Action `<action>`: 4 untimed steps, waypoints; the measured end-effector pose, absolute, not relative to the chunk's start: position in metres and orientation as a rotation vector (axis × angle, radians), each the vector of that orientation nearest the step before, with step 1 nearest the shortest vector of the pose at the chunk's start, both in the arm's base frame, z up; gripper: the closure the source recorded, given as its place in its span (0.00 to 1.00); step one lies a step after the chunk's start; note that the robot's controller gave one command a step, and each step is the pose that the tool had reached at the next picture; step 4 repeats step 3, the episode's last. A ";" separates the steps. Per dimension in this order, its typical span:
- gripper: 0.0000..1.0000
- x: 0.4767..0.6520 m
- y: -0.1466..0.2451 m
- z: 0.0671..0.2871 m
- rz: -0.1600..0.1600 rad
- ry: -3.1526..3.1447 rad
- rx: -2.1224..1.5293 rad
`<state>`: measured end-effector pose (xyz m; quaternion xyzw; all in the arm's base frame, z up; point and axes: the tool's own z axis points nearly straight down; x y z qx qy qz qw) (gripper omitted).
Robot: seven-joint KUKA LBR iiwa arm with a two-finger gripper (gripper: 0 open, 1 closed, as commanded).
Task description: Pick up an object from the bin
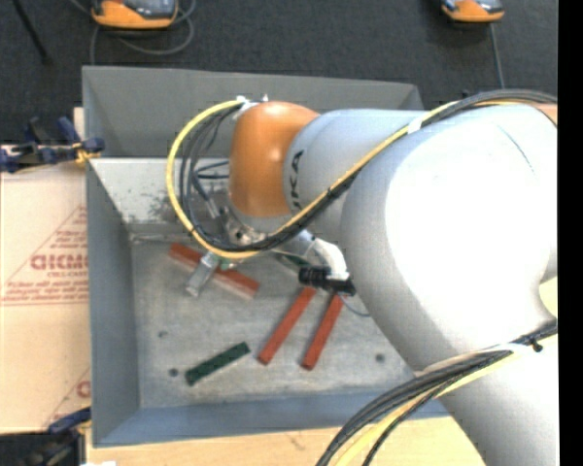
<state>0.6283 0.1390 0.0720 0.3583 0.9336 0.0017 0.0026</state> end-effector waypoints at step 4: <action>1.00 0.633 0.137 0.190 0.009 2.930 1.109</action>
Offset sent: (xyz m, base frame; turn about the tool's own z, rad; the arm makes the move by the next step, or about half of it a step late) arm 0.0000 0.0000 0.0000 0.0000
